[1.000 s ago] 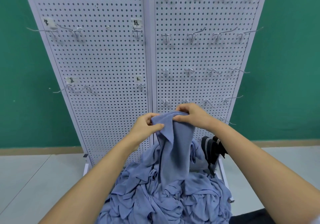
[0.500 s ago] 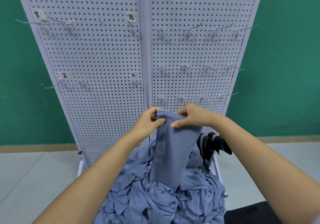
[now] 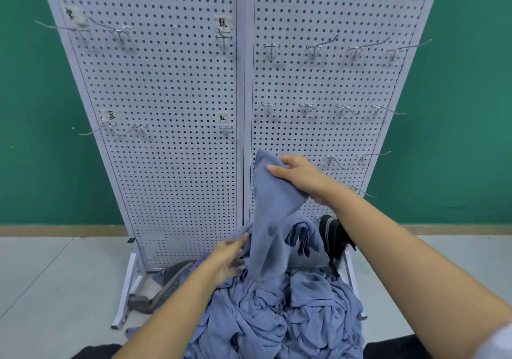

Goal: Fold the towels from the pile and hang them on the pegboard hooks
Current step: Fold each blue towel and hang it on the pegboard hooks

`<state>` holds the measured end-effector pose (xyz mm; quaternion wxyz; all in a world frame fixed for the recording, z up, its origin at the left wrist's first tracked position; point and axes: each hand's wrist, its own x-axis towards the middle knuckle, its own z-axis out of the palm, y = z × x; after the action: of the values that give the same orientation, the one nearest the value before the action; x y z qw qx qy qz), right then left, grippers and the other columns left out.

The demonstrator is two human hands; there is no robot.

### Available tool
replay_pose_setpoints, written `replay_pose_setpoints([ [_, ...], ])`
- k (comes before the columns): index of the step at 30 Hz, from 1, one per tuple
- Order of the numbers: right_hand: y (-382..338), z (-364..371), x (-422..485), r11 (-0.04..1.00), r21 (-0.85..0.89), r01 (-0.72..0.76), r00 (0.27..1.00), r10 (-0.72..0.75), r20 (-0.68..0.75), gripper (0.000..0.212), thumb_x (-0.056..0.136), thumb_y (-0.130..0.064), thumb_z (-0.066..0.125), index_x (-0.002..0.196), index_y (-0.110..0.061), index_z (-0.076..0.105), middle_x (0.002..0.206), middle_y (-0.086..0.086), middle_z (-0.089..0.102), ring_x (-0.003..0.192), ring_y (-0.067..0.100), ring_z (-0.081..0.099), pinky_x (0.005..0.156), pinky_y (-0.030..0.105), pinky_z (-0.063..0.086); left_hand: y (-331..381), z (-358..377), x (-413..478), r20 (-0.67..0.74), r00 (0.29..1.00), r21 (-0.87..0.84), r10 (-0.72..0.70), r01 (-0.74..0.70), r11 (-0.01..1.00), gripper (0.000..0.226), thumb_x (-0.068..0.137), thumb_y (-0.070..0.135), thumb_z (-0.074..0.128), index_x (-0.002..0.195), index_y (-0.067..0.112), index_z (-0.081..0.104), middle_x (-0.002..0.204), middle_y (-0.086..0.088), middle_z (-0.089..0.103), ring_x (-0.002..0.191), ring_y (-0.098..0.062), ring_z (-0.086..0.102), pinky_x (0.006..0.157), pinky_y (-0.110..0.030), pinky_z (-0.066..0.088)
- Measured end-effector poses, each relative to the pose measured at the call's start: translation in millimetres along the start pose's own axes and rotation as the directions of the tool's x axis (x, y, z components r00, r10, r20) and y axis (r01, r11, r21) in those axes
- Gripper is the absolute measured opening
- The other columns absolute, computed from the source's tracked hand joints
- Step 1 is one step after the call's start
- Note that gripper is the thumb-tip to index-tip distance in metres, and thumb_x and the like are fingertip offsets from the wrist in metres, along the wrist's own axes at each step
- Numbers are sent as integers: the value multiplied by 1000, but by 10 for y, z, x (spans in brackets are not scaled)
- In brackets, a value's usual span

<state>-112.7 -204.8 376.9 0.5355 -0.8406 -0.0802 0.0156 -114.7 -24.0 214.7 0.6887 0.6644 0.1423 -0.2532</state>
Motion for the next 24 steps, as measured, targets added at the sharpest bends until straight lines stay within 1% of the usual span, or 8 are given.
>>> replay_pose_setpoints([
  [2,-88,-36,0,997,75,21,1000,-19,-23,31,95,-28,58,107,0,62,104,16,70,89,21,66,84,38,54,-112,100,-22,104,989,-74,-108,116,990,32,88,43,61,91,12,54,87,-9,54,80,-25,51,73,-37,45],
  [4,-161,-125,-21,990,134,49,998,-42,-55,25,95,-28,57,104,-6,64,100,12,71,87,18,67,78,32,54,-195,169,2,211,956,-200,-203,245,948,45,87,52,58,103,10,56,105,-14,56,96,-35,57,81,-45,48],
  [6,-177,-252,-60,975,209,74,993,-53,-105,23,95,-29,57,104,-8,65,97,8,71,85,16,67,74,28,54,-239,186,55,389,884,-410,-258,417,811,72,83,62,57,119,0,49,123,-27,53,109,-45,56,85,-51,52],
  [8,-122,-394,-120,951,295,93,988,-51,-149,21,96,-27,57,103,-9,64,93,5,71,82,14,67,70,25,55,-215,189,70,537,819,-536,-204,518,667,85,80,64,58,126,-5,43,127,-35,52,113,-43,56,84,-49,53],
  [11,53,-593,-236,909,406,96,981,-17,-196,22,96,-26,55,105,-8,64,97,7,71,86,16,68,71,25,57,-74,241,16,544,836,-640,-77,472,606,62,78,44,66,117,-3,58,122,-27,59,98,-33,64,76,-35,56],
  [15,407,-778,-404,891,452,31,971,81,-227,28,95,-28,56,111,-6,65,100,9,73,90,18,70,69,27,58,87,196,56,357,933,-636,-55,286,717,33,82,9,64,114,5,60,85,-15,70,81,-24,63,58,-32,58],
  [19,848,-864,-564,902,419,-107,937,233,-261,23,96,-24,55,103,-5,65,88,7,74,84,20,68,63,25,55,265,-46,8,287,953,-434,-99,222,873,16,91,11,56,94,-2,65,79,-18,72,72,-30,70,53,-41,59],
  [24,1230,-914,-692,867,421,-265,927,350,-137,32,95,-20,57,116,3,60,108,17,70,87,20,69,66,25,58,392,-248,-3,238,963,-354,-124,205,912,10,85,7,61,84,-1,65,67,-11,69,50,-18,65,46,-26,55],
])
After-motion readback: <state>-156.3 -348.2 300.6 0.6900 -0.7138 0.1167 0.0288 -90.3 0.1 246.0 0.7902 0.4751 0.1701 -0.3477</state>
